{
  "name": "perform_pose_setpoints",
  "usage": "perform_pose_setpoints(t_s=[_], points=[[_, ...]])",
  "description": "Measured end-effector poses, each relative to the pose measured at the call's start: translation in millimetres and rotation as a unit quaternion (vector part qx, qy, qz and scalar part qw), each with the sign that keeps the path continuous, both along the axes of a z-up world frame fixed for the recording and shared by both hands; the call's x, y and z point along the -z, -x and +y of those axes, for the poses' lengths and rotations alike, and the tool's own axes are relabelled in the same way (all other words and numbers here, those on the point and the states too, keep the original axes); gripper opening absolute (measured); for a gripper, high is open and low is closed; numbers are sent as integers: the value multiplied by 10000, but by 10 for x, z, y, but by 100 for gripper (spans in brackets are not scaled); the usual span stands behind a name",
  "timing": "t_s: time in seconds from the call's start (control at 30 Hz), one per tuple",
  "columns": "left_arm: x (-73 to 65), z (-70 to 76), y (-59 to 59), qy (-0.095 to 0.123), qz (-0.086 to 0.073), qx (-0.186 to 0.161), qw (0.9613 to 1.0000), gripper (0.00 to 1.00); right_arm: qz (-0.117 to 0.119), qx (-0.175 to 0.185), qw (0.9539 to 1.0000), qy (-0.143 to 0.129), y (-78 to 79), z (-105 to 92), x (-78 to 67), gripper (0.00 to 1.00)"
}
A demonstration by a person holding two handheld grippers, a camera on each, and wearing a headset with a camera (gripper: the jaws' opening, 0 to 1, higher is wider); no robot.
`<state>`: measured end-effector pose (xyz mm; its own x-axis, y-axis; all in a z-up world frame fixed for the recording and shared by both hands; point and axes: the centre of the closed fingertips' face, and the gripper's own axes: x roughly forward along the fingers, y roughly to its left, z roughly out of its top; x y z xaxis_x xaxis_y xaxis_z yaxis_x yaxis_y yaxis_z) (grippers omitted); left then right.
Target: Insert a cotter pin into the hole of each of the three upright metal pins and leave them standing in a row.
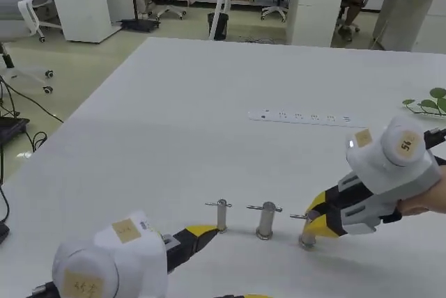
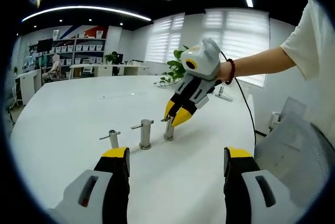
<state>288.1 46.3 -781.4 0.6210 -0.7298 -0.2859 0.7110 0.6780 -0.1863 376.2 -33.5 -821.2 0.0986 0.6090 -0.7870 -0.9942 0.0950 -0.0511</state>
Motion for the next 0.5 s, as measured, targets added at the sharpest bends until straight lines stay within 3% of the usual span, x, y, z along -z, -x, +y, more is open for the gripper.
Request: perform_pose_setpoints(t_s=[0.5], points=[[-44,44,3,31,-41,-7,10000,78,52,-10,10000,-5,-55,-23,30,14]])
